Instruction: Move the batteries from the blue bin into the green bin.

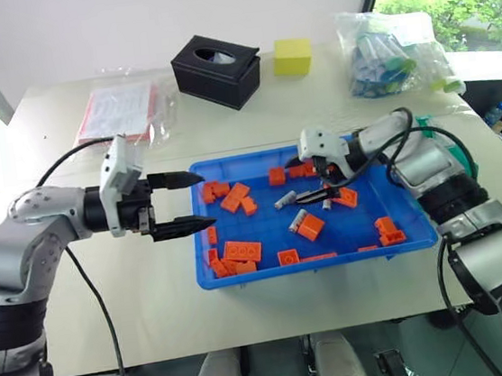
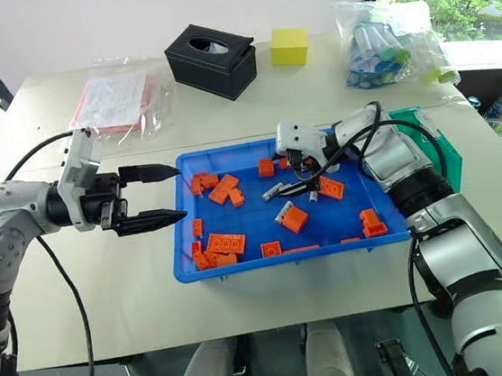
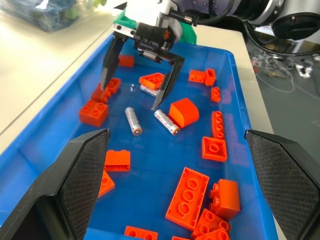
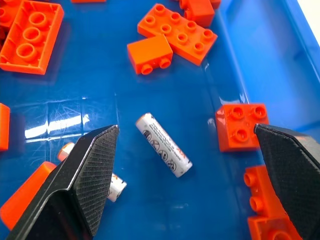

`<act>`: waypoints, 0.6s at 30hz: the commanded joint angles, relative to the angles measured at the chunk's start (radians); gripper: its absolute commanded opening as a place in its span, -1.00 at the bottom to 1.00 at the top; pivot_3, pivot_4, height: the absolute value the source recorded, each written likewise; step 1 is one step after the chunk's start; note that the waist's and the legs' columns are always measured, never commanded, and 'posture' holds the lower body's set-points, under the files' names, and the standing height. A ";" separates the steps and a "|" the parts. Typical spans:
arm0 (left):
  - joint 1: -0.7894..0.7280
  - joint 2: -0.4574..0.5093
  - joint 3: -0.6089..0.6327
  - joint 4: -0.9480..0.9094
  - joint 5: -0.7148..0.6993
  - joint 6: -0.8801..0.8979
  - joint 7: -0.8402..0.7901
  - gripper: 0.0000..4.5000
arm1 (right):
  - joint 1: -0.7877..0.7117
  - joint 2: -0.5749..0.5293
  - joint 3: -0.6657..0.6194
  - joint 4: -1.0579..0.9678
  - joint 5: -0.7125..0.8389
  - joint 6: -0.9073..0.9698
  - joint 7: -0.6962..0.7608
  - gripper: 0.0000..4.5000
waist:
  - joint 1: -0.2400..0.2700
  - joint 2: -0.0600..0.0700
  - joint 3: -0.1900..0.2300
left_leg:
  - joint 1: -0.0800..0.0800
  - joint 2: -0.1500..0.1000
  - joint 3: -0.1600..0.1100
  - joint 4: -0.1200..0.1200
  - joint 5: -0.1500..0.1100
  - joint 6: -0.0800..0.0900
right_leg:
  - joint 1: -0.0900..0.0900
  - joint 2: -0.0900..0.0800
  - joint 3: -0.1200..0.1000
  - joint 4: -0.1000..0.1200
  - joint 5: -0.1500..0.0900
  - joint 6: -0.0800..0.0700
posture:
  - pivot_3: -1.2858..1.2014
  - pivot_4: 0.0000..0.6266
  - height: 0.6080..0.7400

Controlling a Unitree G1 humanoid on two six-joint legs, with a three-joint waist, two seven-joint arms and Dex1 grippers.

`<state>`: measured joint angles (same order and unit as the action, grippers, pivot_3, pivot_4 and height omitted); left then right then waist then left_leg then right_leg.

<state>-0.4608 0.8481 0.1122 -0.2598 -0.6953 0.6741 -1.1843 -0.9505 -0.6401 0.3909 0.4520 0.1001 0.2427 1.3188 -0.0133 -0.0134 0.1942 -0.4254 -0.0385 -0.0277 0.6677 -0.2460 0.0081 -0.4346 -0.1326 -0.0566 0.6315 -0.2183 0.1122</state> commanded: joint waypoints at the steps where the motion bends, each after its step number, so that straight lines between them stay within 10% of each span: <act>1: 0.023 0.020 0.049 -0.045 -0.027 0.006 0.016 1.00 | -0.012 -0.032 -0.059 -0.075 0.026 0.017 0.048 0.98 | 0.000 0.000 0.000 | 0.000 0.000 0.000 0.000 0.000 0.000 | 0.000 0.000 0.000 0.000 0.000 0.000 | 0.03 -0.52 0.28; 18: 0.010 0.038 0.019 -0.047 -0.060 0.024 -0.009 1.00 | 0.382 -0.043 -0.427 -1.053 0.258 1.274 -0.468 0.98 | 0.005 0.000 0.000 | 0.000 0.000 -0.001 0.000 0.000 0.000 | -0.001 -0.001 0.000 0.000 0.000 -0.001 | 0.03 -0.52 0.28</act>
<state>-0.4267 0.8755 0.1305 -0.3057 -0.7504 0.7085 -1.1784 -0.5786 -0.6953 0.0087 -0.5316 0.3333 1.4570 0.8849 -0.0082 -0.0133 0.1941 -0.4257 -0.0383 -0.0284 0.6675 -0.2462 0.0080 -0.4354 -0.1337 -0.0568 0.6317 -0.2181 0.1111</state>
